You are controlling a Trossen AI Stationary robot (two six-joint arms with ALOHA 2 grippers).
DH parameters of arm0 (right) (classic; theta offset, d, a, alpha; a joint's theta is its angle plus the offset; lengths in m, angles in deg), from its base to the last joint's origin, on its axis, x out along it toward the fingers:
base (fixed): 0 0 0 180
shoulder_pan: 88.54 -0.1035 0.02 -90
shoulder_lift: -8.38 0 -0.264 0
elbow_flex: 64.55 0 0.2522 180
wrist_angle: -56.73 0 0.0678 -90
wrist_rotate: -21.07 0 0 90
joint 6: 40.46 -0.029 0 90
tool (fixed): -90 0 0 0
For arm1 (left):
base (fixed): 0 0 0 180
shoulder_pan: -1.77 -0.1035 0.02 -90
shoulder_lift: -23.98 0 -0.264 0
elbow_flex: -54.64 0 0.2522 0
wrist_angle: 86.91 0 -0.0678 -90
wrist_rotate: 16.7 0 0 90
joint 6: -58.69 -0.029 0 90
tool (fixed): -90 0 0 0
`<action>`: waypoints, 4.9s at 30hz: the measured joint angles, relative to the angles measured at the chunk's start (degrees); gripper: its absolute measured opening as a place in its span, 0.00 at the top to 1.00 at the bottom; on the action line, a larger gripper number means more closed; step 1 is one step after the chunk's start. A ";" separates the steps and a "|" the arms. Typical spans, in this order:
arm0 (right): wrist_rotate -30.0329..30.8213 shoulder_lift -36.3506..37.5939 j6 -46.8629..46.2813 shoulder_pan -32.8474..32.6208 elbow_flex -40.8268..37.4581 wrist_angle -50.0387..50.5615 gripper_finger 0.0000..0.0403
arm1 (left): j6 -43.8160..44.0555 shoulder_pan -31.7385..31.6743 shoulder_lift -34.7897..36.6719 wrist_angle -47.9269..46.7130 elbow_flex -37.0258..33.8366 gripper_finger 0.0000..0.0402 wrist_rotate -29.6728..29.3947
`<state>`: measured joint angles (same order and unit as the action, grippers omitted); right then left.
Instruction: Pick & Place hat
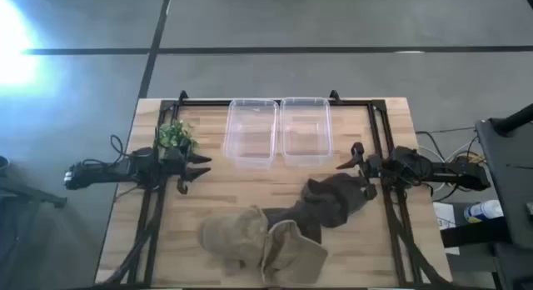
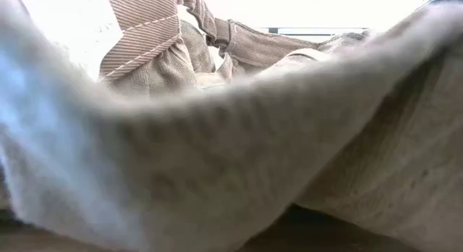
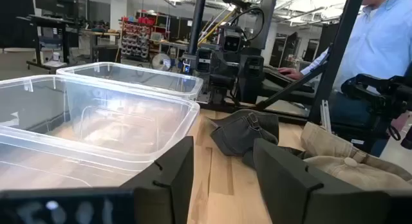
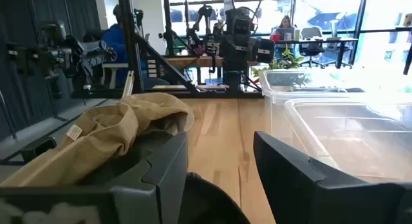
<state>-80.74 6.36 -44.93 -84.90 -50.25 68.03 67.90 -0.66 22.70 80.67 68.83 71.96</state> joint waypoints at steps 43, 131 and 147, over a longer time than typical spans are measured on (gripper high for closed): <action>-0.01 0.00 0.00 0.00 0.00 0.00 0.56 | 0.01 0.02 0.00 0.00 0.00 0.61 0.01; -7.81 -81.24 -53.58 -27.06 49.70 17.33 0.37 | 0.01 0.01 -0.07 0.11 -0.01 0.61 -0.03; -11.18 -100.00 -48.96 -29.68 62.16 19.71 0.58 | 0.00 0.02 -0.07 0.07 -0.02 0.61 0.00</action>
<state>-91.92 -93.64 -93.89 -114.58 11.91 87.74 67.90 -0.65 22.64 80.74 68.81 71.96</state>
